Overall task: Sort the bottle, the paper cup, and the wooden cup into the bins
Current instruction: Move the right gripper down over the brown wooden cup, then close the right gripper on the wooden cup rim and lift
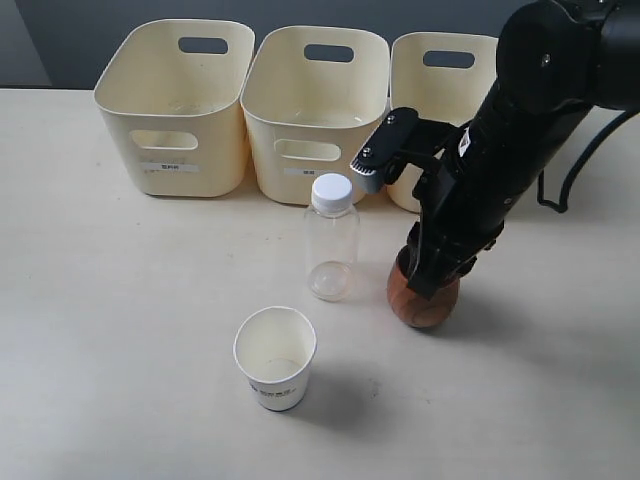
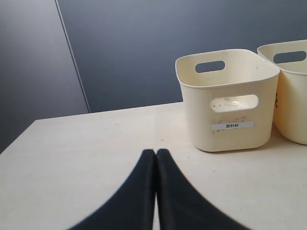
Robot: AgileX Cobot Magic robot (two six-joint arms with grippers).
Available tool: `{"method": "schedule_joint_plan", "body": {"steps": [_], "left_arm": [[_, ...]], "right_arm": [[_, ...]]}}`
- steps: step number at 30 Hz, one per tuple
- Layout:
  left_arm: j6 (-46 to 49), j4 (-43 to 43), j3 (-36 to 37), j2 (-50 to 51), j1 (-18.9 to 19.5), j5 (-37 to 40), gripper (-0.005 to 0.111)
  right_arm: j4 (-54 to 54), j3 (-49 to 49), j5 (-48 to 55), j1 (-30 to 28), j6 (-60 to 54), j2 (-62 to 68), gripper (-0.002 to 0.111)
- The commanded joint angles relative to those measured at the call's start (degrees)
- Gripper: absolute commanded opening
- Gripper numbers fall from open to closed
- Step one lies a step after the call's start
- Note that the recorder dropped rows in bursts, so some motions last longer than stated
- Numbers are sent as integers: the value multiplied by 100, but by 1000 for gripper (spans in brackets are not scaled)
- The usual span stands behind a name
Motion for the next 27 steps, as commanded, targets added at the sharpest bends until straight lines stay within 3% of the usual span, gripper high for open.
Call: {"method": "schedule_joint_plan", "body": {"steps": [1, 27], "left_arm": [[-8, 0, 10, -28, 3, -40, 0], [-8, 0, 10, -28, 3, -40, 0]], "right_arm": [[135, 19, -75, 20, 7, -5, 58], [453, 19, -200, 20, 7, 128, 55]]}}
